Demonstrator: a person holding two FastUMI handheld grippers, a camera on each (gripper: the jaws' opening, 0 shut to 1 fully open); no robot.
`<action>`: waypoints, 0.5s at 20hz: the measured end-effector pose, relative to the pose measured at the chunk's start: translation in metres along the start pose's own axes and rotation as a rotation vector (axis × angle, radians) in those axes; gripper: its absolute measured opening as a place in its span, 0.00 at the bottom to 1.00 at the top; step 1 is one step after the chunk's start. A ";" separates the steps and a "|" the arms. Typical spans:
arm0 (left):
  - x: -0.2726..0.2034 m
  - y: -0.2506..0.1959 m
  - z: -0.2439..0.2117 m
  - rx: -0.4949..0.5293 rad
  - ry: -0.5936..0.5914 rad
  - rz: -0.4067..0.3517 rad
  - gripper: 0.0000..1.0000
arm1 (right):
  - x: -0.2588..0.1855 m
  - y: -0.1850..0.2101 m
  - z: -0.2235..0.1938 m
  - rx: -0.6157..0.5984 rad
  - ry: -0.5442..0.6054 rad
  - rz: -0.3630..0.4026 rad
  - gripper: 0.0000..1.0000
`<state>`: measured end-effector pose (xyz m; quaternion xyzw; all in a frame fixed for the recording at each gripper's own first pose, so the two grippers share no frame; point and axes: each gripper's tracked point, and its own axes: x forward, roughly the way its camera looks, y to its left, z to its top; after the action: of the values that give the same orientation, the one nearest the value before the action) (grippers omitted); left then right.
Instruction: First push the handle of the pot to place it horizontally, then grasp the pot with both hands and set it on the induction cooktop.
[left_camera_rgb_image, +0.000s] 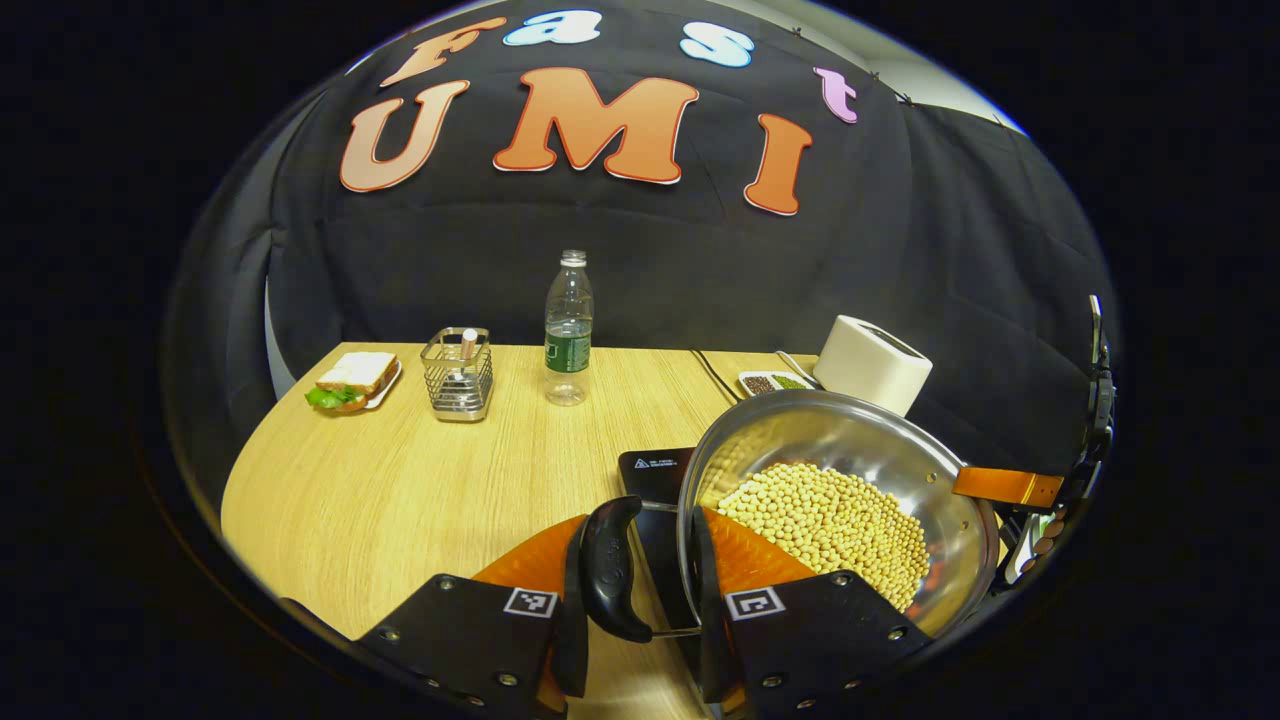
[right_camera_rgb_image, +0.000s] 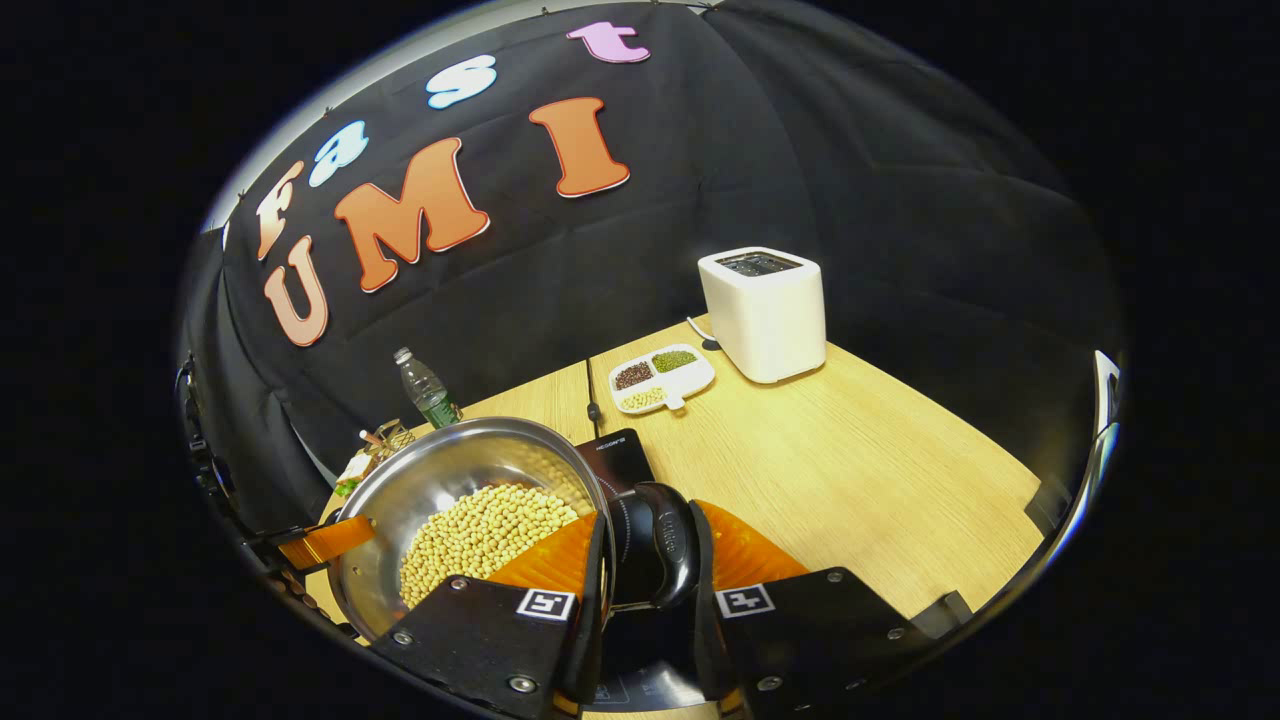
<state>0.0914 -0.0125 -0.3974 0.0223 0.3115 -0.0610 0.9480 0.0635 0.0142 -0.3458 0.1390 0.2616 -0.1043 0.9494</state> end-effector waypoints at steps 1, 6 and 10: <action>0.002 -0.002 -0.002 -0.001 0.004 0.001 0.46 | 0.003 -0.002 -0.001 -0.003 0.003 -0.002 0.37; 0.017 -0.011 -0.009 -0.002 0.029 0.003 0.46 | 0.016 -0.013 -0.004 0.007 0.021 -0.008 0.37; 0.028 -0.016 -0.012 0.005 0.044 -0.001 0.46 | 0.024 -0.021 -0.008 0.016 0.035 -0.006 0.38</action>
<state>0.1045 -0.0304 -0.4238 0.0260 0.3320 -0.0618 0.9409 0.0742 -0.0060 -0.3695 0.1475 0.2780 -0.1069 0.9432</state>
